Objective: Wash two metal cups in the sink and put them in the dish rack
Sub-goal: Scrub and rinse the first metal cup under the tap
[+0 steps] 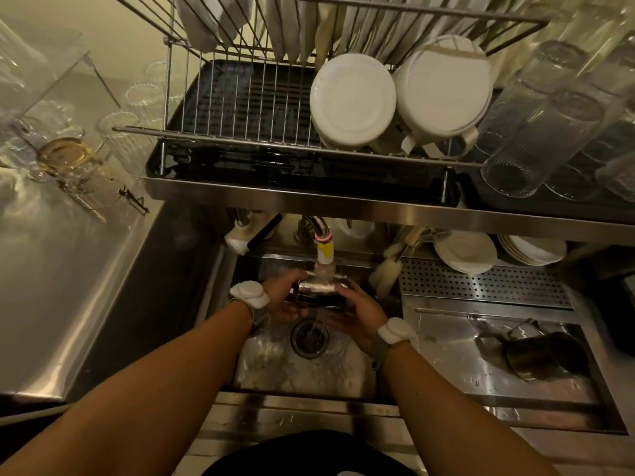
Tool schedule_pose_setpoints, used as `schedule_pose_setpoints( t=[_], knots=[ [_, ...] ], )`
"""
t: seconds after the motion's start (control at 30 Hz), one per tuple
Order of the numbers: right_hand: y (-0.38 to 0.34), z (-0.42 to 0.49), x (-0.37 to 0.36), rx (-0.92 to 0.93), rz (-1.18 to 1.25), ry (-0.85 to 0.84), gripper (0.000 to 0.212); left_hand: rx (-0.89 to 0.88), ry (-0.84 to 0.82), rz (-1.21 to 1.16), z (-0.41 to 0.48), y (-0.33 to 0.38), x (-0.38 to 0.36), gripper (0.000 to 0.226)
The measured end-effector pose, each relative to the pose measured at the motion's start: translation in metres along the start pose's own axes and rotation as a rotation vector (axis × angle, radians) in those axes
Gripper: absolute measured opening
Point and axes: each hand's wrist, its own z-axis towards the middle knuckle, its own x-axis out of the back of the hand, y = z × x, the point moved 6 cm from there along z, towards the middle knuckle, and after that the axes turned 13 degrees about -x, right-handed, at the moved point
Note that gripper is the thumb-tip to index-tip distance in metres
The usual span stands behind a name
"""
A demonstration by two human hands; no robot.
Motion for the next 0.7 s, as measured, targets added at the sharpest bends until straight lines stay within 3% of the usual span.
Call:
schedule_pose_setpoints(
  t=[0.2, 0.3, 0.47, 0.7],
  knots=[
    [0.001, 0.004, 0.008, 0.011, 0.076, 0.098, 0.044, 0.041, -0.043, -0.052, -0.001, -0.003, -0.011, 0.030],
    [0.008, 0.009, -0.005, -0.017, -0.021, 0.053, 0.046, 0.116, -0.032, -0.104, -0.002, -0.012, 0.007, 0.045],
    [0.017, 0.009, -0.009, -0.049, -0.049, -0.003, 0.053, 0.149, -0.005, -0.032, -0.006, -0.016, 0.017, 0.046],
    [0.003, 0.002, 0.008, -0.020, 0.087, -0.056, 0.034, 0.091, -0.057, -0.123, -0.001, -0.013, -0.007, 0.026]
  ],
)
